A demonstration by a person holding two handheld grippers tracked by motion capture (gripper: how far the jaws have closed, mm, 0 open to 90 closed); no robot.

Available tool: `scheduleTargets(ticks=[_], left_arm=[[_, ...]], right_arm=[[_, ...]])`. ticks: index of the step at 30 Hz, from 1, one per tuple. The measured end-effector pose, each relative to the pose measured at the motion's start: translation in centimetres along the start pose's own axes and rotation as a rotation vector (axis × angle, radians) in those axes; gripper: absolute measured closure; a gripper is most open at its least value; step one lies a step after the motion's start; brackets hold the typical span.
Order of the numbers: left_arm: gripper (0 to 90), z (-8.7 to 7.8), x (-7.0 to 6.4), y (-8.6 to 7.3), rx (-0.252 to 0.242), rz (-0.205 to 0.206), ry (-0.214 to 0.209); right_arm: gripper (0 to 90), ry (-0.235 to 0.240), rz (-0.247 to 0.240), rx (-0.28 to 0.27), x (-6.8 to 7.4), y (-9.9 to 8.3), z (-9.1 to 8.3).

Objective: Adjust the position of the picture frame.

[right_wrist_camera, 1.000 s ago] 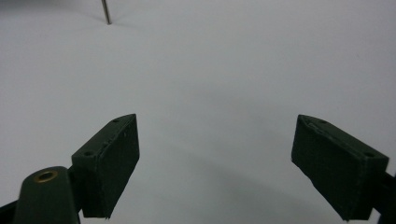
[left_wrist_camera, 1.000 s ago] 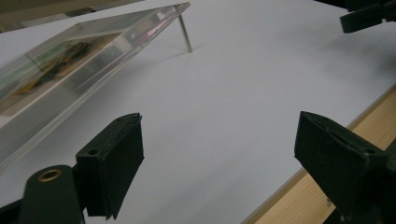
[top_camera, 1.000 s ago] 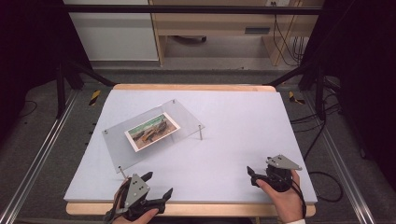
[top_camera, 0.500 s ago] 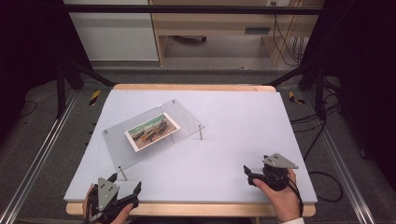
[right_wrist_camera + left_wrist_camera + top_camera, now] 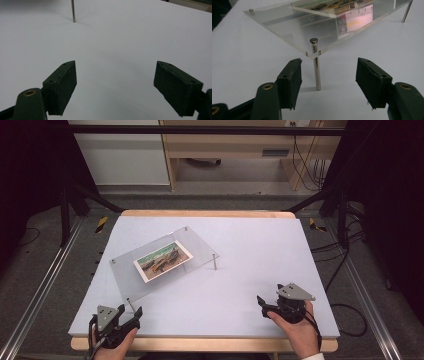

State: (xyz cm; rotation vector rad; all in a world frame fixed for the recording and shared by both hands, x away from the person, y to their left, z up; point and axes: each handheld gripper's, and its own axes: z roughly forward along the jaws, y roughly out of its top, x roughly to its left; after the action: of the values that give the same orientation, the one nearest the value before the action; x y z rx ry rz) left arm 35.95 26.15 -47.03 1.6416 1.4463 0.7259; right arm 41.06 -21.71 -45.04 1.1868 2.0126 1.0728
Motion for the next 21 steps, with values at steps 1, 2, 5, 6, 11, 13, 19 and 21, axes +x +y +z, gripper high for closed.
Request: scheduleTargets(ticks=[1, 2, 5, 6, 11, 13, 19, 21], left_arm=[[38.1, 0.0, 0.0, 0.0, 0.0, 0.0, 0.0], [40.7, 0.3, 0.2, -0.1, -0.003, -0.012, -0.002], [44.6, 0.5, 0.7, -0.1, -0.027, -0.031, -0.004], [44.6, 0.4, 0.9, -0.1, -0.044, -0.037, -0.008], [55.6, 0.8, 1.9, 0.1, -0.062, -0.024, -0.025], [57.7, 0.8, 2.1, 0.0, -0.059, -0.03, -0.029], [66.0, 1.5, 1.9, -0.1, -0.064, -0.009, -0.054], [67.8, 1.6, 1.5, -0.2, -0.074, 0.003, -0.054]], right_arm=[[18.8, 0.0, 0.0, 0.0, 0.0, 0.0, 0.0], [19.0, -0.001, 0.003, 0.001, 0.0, 0.1, 0.0], [19.1, -0.003, -0.002, -0.002, 0.0, 0.1, -0.1], [19.2, -0.004, -0.003, -0.003, 0.0, 0.1, -0.1], [19.5, 0.002, -0.022, -0.007, 0.4, 0.7, 0.2], [19.6, 0.006, -0.026, -0.01, 0.6, 1.0, 0.3], [19.9, 0.02, -0.055, -0.008, 1.1, 1.8, 1.2], [20.3, 0.04, -0.076, -0.007, 1.5, 2.5, 2.1]])
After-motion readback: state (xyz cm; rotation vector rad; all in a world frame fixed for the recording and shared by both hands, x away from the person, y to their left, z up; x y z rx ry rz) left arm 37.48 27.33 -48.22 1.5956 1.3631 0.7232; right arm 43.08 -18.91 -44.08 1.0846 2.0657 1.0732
